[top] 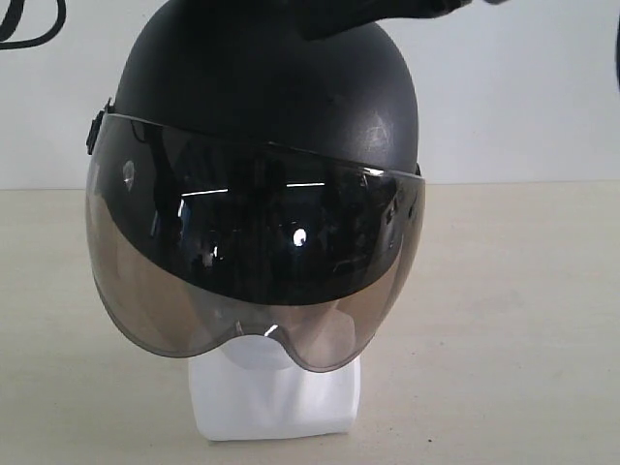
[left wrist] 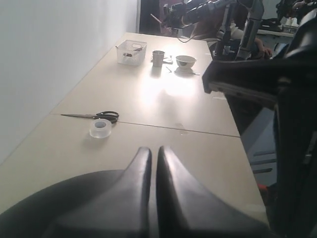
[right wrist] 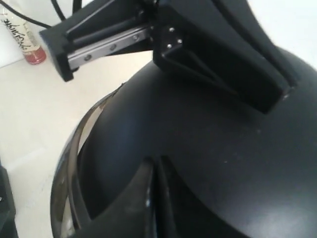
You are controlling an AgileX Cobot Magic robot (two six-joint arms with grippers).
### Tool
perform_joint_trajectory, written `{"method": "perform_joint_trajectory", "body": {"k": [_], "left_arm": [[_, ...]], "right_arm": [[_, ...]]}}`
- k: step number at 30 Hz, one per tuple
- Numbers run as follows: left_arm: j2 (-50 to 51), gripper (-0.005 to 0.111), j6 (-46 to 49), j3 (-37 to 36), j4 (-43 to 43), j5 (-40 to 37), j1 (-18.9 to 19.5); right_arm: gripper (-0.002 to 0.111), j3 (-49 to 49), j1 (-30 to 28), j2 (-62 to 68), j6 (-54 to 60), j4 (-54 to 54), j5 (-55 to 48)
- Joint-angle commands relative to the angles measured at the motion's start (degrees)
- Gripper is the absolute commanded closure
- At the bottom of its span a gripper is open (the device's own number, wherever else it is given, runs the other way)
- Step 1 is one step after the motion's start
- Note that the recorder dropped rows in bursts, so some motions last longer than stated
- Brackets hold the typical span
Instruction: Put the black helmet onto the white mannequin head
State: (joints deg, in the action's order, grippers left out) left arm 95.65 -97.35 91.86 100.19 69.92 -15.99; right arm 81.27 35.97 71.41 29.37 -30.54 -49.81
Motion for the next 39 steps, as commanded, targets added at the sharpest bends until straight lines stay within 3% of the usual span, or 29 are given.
{"method": "perform_joint_trajectory", "body": {"k": [1, 10, 17, 28, 39], "left_arm": [[0.8, 0.102, 0.6, 0.4, -0.2, 0.0, -0.6], [0.8, 0.102, 0.6, 0.4, -0.2, 0.0, -0.2], [0.8, 0.102, -0.7, 0.0, -0.2, 0.0, 0.9], [0.8, 0.102, -0.5, -2.4, -0.2, 0.0, 0.9], [0.8, 0.102, -0.3, -2.5, -0.2, 0.0, 1.2]], "right_arm": [[0.109, 0.0, 0.0, 1.3, 1.4, -2.0, -2.0], [0.109, 0.0, 0.0, 1.3, 1.6, -3.4, -3.7], [0.109, 0.0, 5.3, 1.3, 1.7, -1.3, -2.3], [0.109, 0.0, 8.6, 5.0, -0.5, -0.3, -3.2], [0.109, 0.0, 8.6, 6.7, -1.1, -0.2, -4.9]]}}
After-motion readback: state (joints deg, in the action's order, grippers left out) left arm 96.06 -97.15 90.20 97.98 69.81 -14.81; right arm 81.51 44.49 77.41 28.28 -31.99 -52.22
